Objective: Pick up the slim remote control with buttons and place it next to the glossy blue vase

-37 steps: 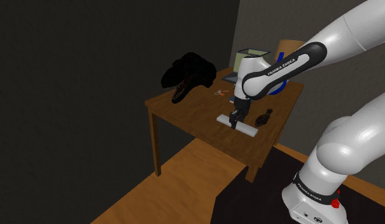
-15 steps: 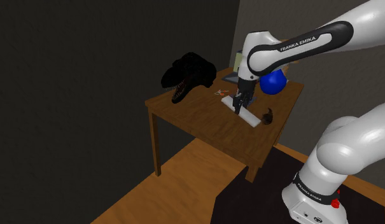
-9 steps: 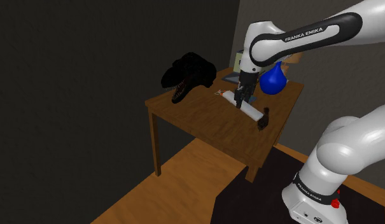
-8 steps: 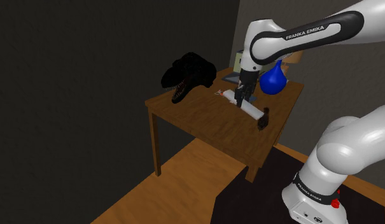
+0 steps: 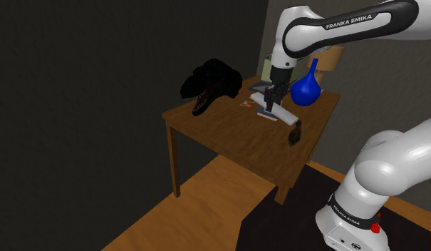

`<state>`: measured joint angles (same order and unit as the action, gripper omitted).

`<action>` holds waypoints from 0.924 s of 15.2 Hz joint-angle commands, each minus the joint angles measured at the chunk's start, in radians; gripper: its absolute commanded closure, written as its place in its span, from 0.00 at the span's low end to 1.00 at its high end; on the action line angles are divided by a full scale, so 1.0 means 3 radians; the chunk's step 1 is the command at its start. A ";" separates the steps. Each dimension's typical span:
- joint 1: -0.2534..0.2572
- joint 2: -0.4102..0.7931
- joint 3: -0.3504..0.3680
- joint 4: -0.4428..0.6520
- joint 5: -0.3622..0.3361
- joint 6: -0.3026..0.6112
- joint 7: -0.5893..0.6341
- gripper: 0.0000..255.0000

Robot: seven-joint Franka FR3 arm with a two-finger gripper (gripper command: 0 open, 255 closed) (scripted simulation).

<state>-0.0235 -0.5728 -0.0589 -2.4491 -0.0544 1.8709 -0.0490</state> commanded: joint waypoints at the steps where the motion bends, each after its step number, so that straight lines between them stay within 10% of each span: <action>1: 0.0002 -0.0020 0.0005 0.0083 0.0003 -0.0103 0.0000 1.00; 14: 0.0008 -0.0003 0.0020 0.0679 0.0018 -0.0682 -0.0013 1.00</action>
<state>-0.0211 -0.5737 -0.0531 -2.2601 -0.0493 1.6807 -0.0525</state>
